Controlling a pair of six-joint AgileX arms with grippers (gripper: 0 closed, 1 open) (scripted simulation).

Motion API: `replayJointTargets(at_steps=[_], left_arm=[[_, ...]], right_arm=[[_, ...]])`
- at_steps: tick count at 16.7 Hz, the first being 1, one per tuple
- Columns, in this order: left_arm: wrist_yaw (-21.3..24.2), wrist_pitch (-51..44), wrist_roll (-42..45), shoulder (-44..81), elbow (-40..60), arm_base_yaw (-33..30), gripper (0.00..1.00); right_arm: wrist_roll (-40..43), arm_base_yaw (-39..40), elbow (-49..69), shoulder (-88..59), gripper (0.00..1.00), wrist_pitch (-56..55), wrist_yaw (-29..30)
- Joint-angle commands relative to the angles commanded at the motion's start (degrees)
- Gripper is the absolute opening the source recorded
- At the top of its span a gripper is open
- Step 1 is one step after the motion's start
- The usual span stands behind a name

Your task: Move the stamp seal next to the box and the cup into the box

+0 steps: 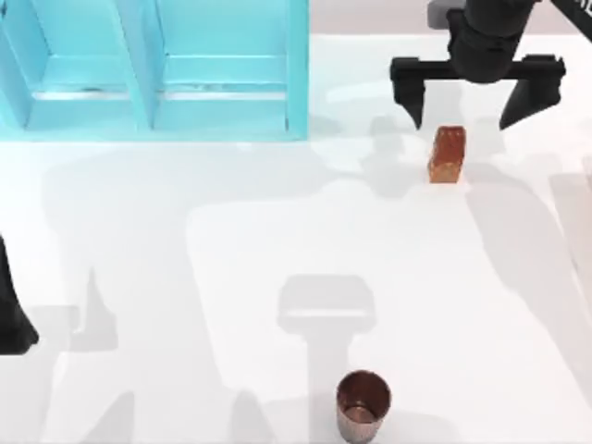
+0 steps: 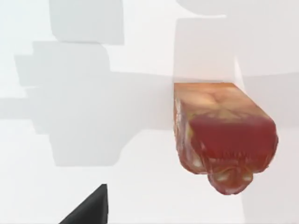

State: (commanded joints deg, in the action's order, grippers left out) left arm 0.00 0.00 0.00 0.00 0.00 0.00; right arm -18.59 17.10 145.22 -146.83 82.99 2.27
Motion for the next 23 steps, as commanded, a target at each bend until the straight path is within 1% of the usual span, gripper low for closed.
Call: replayJointTargets(at_steps=[3,8,13,23], left_arm=[[0.0,0.0,0.0,0.0,0.0,0.0,1.00],[0.0,0.0,0.0,0.0,0.0,0.0,1.00],[0.0,0.0,0.0,0.0,0.0,0.0,1.00],[0.0,0.0,0.0,0.0,0.0,0.0,1.00]], right_arm=[[0.1,0.1,-4.0,-0.1,1.00,-4.0,0.0],[0.1,0.1,-14.7,-0.8,1.00,-15.7,0.0],[0.1,0.1,-15.9,-1.0,1.00,-16.9,0.0],[0.1,0.1,-15.9,-1.0,0.25,-16.9,0.0]])
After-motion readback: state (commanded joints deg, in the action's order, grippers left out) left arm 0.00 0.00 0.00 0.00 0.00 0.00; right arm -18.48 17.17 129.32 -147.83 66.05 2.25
